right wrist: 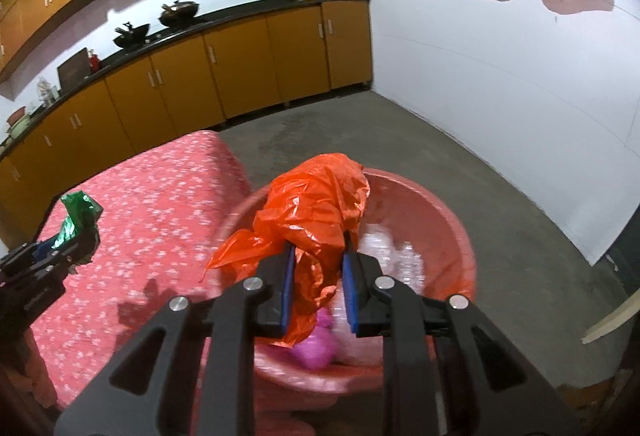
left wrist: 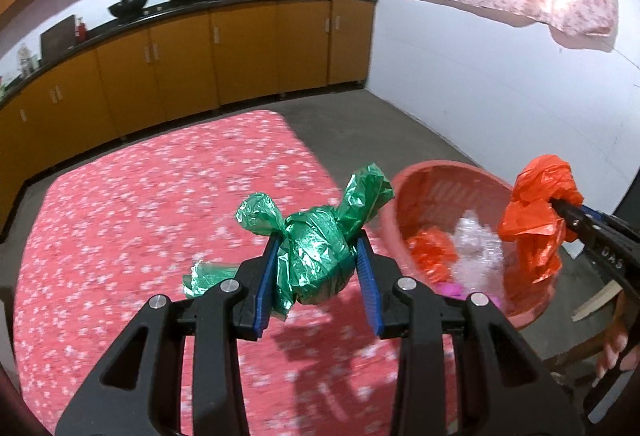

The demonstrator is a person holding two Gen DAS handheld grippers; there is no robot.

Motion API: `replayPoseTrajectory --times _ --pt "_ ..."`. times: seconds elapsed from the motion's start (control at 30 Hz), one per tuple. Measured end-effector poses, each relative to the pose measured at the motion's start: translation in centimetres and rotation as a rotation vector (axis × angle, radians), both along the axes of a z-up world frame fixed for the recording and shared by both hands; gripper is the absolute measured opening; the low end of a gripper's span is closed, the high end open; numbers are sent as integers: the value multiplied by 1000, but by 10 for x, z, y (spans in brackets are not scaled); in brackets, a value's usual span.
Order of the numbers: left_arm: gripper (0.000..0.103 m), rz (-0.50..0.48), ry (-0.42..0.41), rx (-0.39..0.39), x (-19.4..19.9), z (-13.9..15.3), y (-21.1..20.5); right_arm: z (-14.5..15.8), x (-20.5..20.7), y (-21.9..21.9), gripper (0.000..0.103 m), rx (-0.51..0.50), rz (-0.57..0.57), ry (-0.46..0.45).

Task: Collect trash
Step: 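Carry the green and red bags over the orange basket with both tools, then open both tools to drop the green and red bags into the basket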

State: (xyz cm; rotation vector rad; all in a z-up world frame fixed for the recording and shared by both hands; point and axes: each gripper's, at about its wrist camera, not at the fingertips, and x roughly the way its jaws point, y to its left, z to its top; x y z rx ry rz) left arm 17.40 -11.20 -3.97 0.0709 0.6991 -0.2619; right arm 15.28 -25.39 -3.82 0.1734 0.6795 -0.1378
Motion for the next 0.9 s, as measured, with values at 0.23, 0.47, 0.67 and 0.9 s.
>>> replayPoseTrajectory --times 0.23,0.47,0.67,0.9 --pt "38 -109 3 -14 3 -5 -50 -10 1 -37 21 -26 -36 17" --pt "38 -198 6 -8 13 -10 -86 -15 6 -55 21 -55 -37 7" --pt "38 -223 37 -3 25 -22 -104 -24 13 -65 21 -54 -27 9" --pt "38 -239 64 0 36 -34 -120 -32 20 -69 22 -22 -16 8"
